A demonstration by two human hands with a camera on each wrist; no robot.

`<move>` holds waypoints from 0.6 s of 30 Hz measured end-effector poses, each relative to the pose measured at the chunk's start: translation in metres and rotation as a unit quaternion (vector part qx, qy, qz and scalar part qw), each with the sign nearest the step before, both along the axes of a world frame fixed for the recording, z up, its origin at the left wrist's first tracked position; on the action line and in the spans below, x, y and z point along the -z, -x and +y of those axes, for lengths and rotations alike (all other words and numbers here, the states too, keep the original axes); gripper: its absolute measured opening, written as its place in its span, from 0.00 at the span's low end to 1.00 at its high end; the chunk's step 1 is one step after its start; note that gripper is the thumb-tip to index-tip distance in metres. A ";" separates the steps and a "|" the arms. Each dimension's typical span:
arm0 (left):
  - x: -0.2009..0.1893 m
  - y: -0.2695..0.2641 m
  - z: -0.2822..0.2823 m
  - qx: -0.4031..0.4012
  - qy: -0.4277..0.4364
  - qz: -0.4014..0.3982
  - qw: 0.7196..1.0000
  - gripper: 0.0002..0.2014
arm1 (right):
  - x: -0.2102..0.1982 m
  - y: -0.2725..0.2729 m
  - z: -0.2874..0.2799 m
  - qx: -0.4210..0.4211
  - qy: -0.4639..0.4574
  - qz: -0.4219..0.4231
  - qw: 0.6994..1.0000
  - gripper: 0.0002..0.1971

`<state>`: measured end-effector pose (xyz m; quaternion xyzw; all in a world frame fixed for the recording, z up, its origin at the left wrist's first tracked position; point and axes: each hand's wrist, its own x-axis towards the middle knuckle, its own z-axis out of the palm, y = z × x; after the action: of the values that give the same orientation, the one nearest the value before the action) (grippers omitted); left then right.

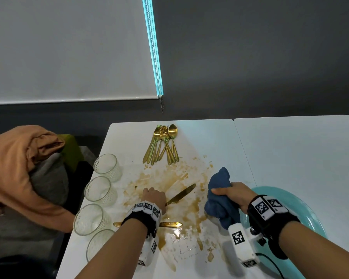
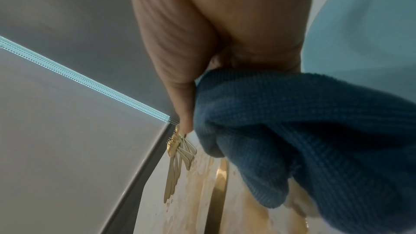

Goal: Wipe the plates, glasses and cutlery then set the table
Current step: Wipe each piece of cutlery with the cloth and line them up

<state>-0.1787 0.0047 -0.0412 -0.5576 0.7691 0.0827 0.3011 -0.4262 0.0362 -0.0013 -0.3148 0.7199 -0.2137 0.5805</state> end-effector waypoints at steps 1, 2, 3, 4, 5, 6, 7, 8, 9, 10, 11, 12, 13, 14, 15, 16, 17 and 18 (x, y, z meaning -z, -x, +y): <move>0.000 0.000 0.001 -0.002 -0.001 -0.005 1.000 0.13 | 0.001 0.001 0.001 0.008 0.001 0.002 1.000 0.22; 0.000 0.000 0.002 -0.005 0.000 -0.008 1.000 0.14 | 0.001 0.001 0.002 0.017 0.003 0.005 1.000 0.21; -0.001 0.000 0.002 -0.009 0.002 -0.008 1.000 0.14 | 0.002 0.002 0.002 0.027 0.005 0.006 1.000 0.22; -0.002 0.001 0.003 -0.016 0.004 -0.001 1.000 0.14 | 0.002 0.002 0.003 0.040 0.007 0.000 0.999 0.22; -0.004 0.002 0.003 -0.025 0.007 0.013 1.000 0.14 | 0.001 0.002 0.004 0.053 0.010 -0.014 0.998 0.22; -0.008 0.003 0.003 -0.037 0.013 0.033 0.999 0.13 | -0.001 0.002 0.005 0.070 0.011 -0.035 0.997 0.22; -0.013 0.006 0.002 -0.053 0.024 0.060 0.997 0.13 | -0.003 0.001 0.006 0.086 0.015 -0.060 0.994 0.22; -0.020 0.010 0.002 -0.074 0.035 0.093 0.992 0.13 | -0.006 0.000 0.007 0.098 0.021 -0.082 0.992 0.21; -0.028 0.014 0.002 -0.099 0.043 0.133 0.985 0.13 | -0.009 -0.001 0.008 0.108 0.027 -0.105 0.988 0.21; -0.037 0.020 0.002 -0.127 0.046 0.178 0.975 0.12 | -0.011 -0.003 0.009 0.118 0.034 -0.128 0.984 0.21; -0.045 0.026 0.002 -0.155 0.040 0.223 0.961 0.11 | -0.011 -0.005 0.009 0.130 0.042 -0.156 0.978 0.20; -0.052 0.032 0.002 -0.182 0.025 0.270 0.945 0.10 | -0.013 -0.008 0.010 0.145 0.051 -0.185 0.971 0.19; -0.058 0.040 0.003 -0.203 0.005 0.313 0.928 0.08 | -0.014 -0.013 0.011 0.159 0.059 -0.212 0.962 0.20; -0.063 0.048 0.005 -0.219 -0.017 0.348 0.911 0.05 | -0.015 -0.017 0.011 0.164 0.068 -0.233 0.956 0.20; -0.068 0.057 0.008 -0.222 -0.035 0.375 0.899 0.02 | -0.016 -0.023 0.011 0.154 0.075 -0.246 0.954 0.19; -0.072 0.064 0.011 -0.215 -0.048 0.394 0.892 0.02 | -0.018 -0.028 0.012 0.139 0.082 -0.241 0.957 0.17; -0.075 0.071 0.015 -0.204 -0.057 0.405 0.889 0.03 | -0.020 -0.034 0.012 0.130 0.091 -0.232 0.960 0.14; -0.076 0.076 0.018 -0.193 -0.063 0.413 0.888 0.02 | -0.022 -0.038 0.012 0.133 0.098 -0.219 0.962 0.11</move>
<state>-0.2543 0.0232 0.0352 -0.5908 0.6941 0.4101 -0.0310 -0.3885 0.0481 0.0204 -0.2171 0.5862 -0.4218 0.6568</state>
